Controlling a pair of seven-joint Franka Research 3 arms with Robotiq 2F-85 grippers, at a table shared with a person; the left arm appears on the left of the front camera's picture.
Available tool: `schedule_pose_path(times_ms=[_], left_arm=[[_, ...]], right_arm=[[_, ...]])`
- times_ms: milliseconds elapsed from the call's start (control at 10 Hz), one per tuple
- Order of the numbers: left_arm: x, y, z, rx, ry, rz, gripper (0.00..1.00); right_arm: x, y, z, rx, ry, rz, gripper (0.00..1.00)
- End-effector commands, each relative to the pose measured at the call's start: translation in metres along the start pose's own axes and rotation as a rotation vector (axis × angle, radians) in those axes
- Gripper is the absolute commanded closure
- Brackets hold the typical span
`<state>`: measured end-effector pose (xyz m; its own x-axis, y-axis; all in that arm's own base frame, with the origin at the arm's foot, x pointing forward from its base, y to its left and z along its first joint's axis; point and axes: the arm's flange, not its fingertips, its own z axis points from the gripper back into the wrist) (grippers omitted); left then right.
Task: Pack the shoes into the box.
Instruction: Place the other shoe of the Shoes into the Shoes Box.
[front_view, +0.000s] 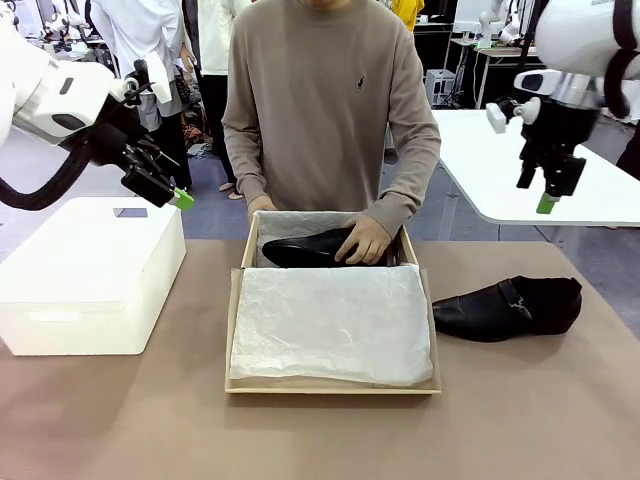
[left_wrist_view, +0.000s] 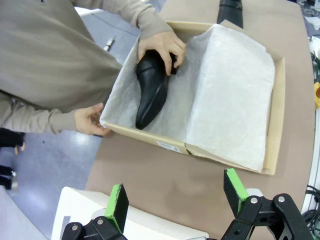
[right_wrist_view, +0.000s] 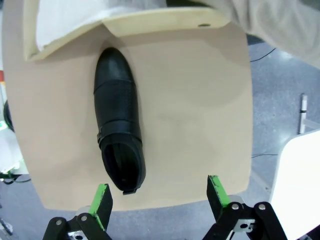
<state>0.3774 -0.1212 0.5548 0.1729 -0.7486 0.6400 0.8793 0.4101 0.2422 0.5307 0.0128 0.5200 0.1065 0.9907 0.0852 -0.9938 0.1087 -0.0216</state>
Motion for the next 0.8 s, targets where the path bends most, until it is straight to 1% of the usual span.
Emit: schedule_pose_path(times_ms=[0, 300, 500, 700], left_arm=[[-0.001, 0.000, -0.001, -0.008, -0.010, 0.008, 0.00], [-0.001, 0.000, -0.001, -0.008, -0.010, 0.008, 0.00], [-0.001, 0.000, -0.001, -0.008, -0.010, 0.008, 0.00], [-0.001, 0.000, -0.001, -0.008, -0.010, 0.008, 0.00]], right_arm=[[-0.025, 0.021, -0.007, 0.001, -0.036, -0.025, 0.00], [-0.057, 0.041, -0.028, -0.033, -0.068, -0.059, 0.00], [-0.070, 0.050, -0.053, -0.024, -0.061, -0.052, 0.00], [-0.074, 0.049, -0.073, -0.024, -0.055, -0.039, 0.00]])
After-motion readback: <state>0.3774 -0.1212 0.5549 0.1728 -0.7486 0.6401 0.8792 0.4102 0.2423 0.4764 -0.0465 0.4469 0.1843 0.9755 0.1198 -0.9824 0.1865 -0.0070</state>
